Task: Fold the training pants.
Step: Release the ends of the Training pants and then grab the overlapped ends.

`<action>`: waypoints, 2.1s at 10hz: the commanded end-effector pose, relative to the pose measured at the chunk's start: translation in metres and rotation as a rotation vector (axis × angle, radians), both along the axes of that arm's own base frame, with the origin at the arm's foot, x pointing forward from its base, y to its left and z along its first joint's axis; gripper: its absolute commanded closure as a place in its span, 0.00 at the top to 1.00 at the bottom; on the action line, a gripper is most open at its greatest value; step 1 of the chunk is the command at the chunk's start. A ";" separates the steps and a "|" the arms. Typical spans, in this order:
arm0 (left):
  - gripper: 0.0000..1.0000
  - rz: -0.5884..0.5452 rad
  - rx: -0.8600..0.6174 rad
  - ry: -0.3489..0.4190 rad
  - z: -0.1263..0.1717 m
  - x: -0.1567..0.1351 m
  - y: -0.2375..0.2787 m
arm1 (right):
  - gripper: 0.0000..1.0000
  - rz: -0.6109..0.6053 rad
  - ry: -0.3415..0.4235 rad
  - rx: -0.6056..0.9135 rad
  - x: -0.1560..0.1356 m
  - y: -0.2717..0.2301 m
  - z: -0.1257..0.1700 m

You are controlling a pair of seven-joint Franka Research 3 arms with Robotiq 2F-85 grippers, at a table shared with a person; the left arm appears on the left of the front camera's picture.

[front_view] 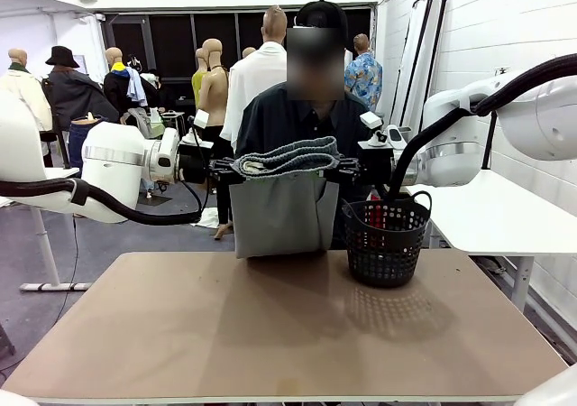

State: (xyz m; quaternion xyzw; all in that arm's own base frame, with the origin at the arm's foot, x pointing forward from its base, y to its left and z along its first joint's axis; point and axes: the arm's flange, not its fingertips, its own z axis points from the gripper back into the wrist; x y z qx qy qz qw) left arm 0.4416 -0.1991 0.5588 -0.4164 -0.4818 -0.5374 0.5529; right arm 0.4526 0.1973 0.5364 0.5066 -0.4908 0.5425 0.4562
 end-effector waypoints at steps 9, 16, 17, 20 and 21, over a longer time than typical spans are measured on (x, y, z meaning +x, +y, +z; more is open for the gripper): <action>0.00 0.010 -0.022 -0.003 0.002 -0.004 0.002 | 0.00 0.007 -0.010 0.007 -0.002 0.001 0.002; 0.00 0.010 -0.022 -0.003 0.002 -0.004 0.002 | 0.00 0.007 -0.010 0.007 -0.002 0.001 0.002; 0.00 0.010 -0.022 -0.003 0.002 -0.004 0.002 | 0.00 0.007 -0.010 0.007 -0.002 0.001 0.002; 0.00 0.010 -0.022 -0.003 0.002 -0.004 0.002 | 0.00 0.007 -0.010 0.007 -0.002 0.001 0.002; 0.00 0.010 -0.022 -0.003 0.002 -0.004 0.002 | 0.00 0.007 -0.010 0.007 -0.002 0.001 0.002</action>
